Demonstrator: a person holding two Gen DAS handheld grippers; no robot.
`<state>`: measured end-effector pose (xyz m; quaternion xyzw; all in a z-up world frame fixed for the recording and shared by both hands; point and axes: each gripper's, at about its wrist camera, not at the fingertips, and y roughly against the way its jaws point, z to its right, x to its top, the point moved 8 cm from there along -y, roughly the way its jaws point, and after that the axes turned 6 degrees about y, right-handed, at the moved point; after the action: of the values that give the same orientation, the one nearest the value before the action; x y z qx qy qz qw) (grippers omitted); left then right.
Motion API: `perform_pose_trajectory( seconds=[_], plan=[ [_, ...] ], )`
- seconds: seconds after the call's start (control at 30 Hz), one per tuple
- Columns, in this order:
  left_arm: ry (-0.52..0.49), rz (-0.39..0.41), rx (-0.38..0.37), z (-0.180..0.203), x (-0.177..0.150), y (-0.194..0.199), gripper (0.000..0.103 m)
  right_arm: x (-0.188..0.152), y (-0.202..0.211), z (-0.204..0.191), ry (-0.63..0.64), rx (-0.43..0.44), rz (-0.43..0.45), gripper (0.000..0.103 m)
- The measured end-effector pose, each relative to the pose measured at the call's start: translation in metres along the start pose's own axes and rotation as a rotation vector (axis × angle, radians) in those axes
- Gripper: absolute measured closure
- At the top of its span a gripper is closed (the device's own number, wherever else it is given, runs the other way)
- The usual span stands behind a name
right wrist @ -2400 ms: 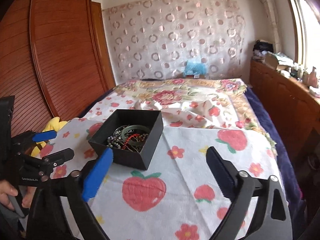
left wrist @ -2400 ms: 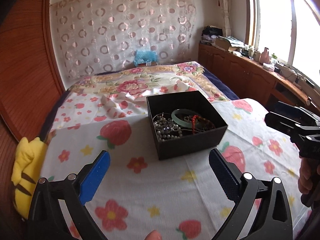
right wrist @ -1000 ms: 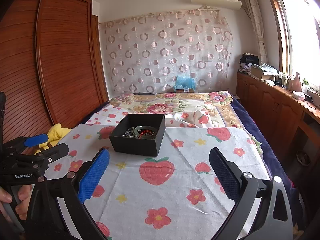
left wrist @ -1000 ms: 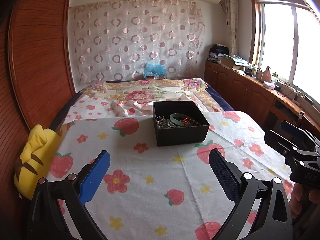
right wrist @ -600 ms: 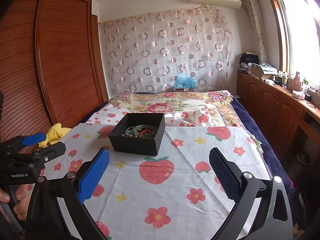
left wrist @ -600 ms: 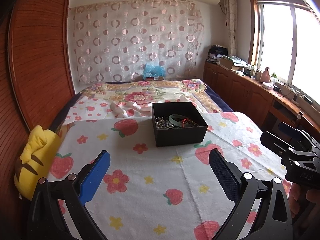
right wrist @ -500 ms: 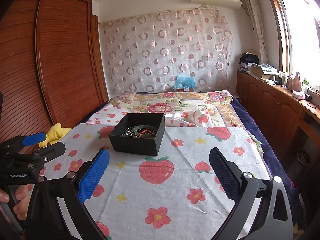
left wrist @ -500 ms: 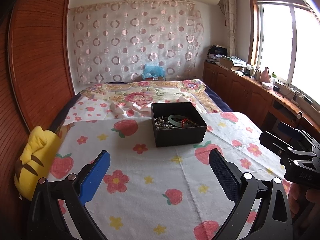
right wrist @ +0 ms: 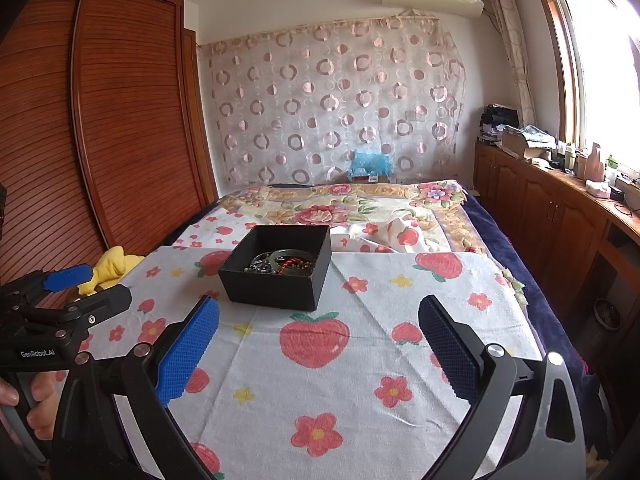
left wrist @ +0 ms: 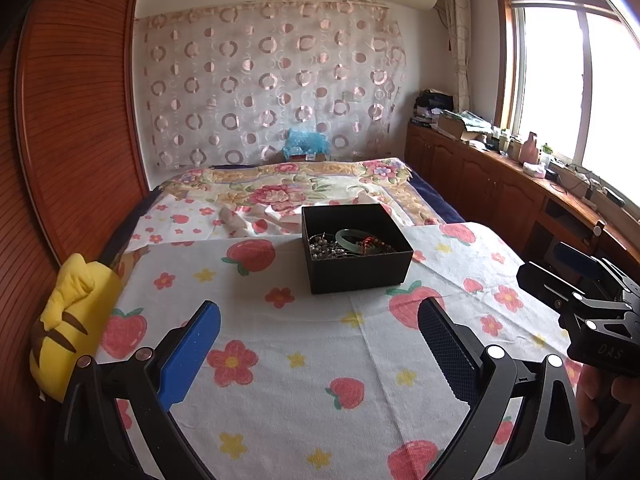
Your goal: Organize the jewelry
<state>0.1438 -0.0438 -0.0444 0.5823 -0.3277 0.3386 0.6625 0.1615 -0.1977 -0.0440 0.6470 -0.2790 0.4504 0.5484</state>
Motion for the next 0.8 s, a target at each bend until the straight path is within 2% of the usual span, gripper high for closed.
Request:
perform_pose_trajectory(
  seconds=[0.8],
  plan=[
    [0.001, 0.001, 0.000, 0.0004, -0.0006, 0.0000, 0.008, -0.0023, -0.0015, -0.0016, 0.001, -0.003, 0.003, 0.002]
  ],
)
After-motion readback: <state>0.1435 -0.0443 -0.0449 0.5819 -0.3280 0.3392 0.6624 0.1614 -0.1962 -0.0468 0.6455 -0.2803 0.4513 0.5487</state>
